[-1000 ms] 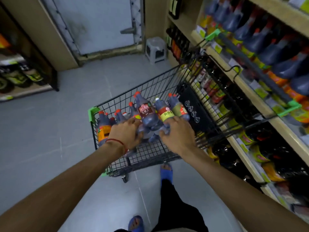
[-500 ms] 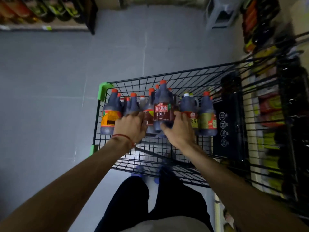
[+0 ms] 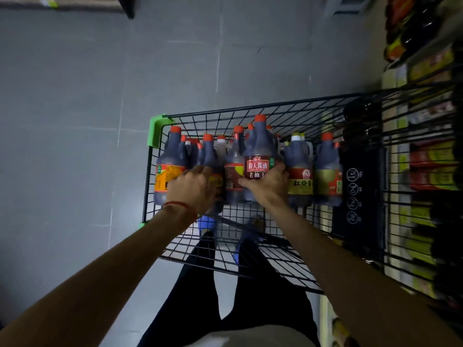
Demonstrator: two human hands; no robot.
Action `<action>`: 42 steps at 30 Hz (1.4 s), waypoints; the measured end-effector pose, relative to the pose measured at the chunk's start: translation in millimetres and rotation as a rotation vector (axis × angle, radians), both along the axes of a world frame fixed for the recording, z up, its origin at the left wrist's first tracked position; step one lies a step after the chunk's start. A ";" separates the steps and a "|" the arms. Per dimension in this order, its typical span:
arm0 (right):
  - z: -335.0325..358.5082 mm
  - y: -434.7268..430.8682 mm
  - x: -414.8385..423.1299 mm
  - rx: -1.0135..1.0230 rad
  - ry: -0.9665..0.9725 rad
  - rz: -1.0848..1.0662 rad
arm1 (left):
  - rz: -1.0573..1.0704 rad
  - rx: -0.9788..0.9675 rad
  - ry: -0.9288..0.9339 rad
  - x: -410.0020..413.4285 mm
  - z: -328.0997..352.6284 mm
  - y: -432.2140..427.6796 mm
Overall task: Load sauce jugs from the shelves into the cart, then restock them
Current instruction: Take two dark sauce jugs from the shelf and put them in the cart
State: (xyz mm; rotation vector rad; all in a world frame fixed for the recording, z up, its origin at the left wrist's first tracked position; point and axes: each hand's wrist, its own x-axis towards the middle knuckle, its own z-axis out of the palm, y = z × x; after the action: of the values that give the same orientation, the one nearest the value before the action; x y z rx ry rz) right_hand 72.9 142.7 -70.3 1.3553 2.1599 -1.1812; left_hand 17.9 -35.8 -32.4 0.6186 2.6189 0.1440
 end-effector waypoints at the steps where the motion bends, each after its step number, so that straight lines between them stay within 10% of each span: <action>1: 0.4 -1.0 1.1 -0.009 0.007 -0.037 | -0.007 0.004 0.004 -3.8 -2.8 -7.2; 15: 10.2 -76.0 9.8 0.004 0.159 -0.159 | 0.348 0.232 -0.351 -47.8 -39.6 -78.4; 42: 1.5 -58.9 4.7 -0.035 0.169 0.083 | 0.453 0.170 -0.248 -78.5 -59.9 -46.6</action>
State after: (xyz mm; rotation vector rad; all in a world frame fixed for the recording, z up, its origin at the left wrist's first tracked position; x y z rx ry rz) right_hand 77.6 83.7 -68.9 1.1773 2.2741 -1.3373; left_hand -60.5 -82.4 -92.3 0.0426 2.4735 0.5494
